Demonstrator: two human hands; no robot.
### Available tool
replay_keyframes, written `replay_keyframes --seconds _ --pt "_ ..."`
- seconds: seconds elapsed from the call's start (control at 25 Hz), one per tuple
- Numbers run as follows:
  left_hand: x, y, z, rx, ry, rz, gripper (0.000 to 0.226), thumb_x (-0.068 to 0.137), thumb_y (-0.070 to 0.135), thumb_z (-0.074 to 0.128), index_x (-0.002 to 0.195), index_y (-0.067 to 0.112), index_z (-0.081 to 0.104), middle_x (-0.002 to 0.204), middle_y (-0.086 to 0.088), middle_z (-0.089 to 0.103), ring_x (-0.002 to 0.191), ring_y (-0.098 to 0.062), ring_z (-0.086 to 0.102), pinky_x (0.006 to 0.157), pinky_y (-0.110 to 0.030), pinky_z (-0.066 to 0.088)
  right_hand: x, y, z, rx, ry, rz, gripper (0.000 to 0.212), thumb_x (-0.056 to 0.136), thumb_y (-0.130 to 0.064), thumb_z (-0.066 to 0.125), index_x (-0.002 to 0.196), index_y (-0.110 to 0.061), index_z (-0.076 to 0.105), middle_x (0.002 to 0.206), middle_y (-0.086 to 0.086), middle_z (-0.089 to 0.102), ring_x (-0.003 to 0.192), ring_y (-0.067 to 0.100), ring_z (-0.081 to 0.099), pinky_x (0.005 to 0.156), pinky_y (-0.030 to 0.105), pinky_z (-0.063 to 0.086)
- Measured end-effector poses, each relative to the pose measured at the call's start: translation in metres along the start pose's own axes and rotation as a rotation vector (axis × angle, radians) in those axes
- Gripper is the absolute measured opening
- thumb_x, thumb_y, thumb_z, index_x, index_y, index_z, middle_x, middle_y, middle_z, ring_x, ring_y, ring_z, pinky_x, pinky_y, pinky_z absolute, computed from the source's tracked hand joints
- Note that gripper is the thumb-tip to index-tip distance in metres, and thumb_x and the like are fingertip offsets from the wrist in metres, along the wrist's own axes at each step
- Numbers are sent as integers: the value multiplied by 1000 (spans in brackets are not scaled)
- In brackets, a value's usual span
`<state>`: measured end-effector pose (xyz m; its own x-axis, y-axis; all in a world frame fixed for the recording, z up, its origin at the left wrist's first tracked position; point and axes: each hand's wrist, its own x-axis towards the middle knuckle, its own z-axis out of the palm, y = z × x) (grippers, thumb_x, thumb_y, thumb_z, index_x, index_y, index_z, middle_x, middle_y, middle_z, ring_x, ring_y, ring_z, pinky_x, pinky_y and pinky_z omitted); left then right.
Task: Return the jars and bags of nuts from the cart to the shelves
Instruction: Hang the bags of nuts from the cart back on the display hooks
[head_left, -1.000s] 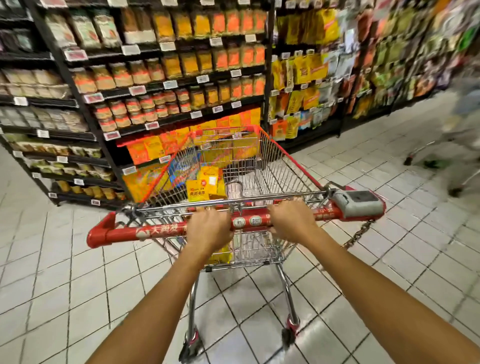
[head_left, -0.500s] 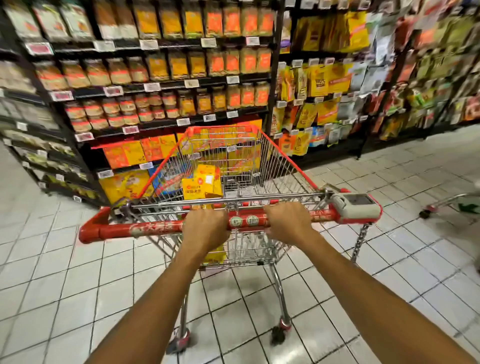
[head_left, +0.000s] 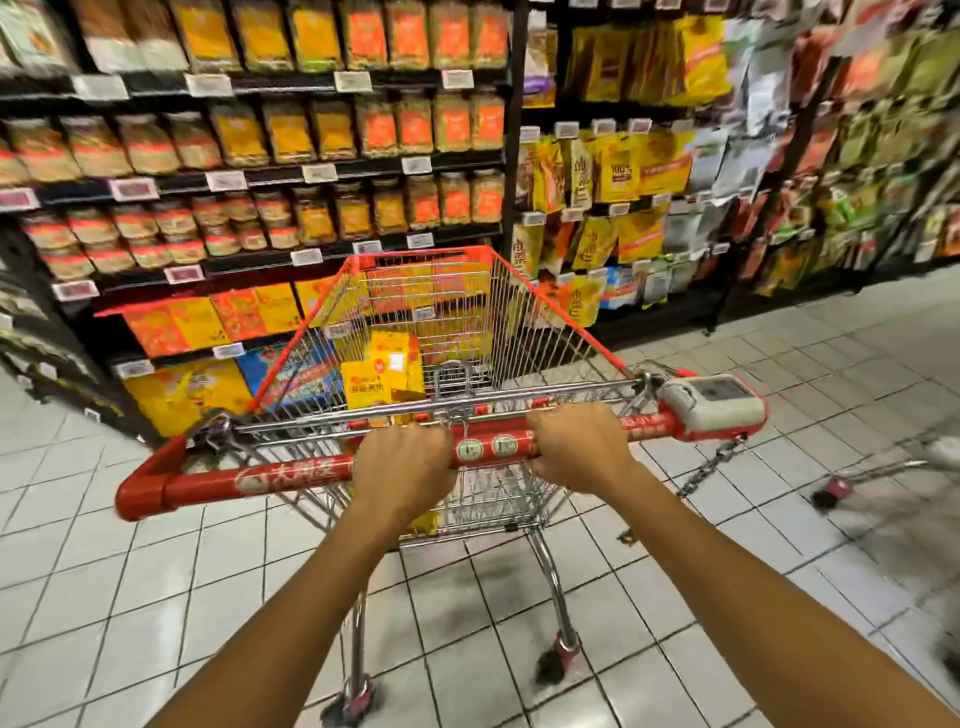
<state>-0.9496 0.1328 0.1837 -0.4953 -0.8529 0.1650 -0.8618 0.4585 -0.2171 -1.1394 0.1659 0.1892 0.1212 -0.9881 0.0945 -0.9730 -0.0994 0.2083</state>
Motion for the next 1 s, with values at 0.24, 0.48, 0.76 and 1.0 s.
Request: replay_keyframes --seconds 0.24,0.48,0.76,1.0 --pt "51 61 -15 30 -25 -27 27 87 45 52 85 20 62 74 0 67 67 -24 66 50 -27 32 15 82 13 -17 -7 -46 26 90 -45 49 95 -20 55 59 -10 41 52 12 43 43 18 19" --pt "100 120 -18 9 -74 -157 23 85 38 54 92 18 62 86 -4 69 80 -29 66 58 -31 34 29 154 34 -16 61 -135 27 86 -47 52 97 -22 55 56 -10 40 52 17 45 46 20 28" --pt "142 191 -22 -2 -60 -270 23 82 37 56 88 16 63 80 -7 69 76 -32 67 57 -31 36 40 239 52 27 72 -248 24 85 -42 52 93 -19 55 56 -8 39 55 20 44 55 25 33" --pt "167 227 -27 1 -13 -235 23 84 39 57 85 16 63 77 -5 69 70 -31 67 54 -30 33 44 283 60 28 89 -235 26 85 -43 54 98 -20 58 58 -7 41 56 19 45 50 22 28"
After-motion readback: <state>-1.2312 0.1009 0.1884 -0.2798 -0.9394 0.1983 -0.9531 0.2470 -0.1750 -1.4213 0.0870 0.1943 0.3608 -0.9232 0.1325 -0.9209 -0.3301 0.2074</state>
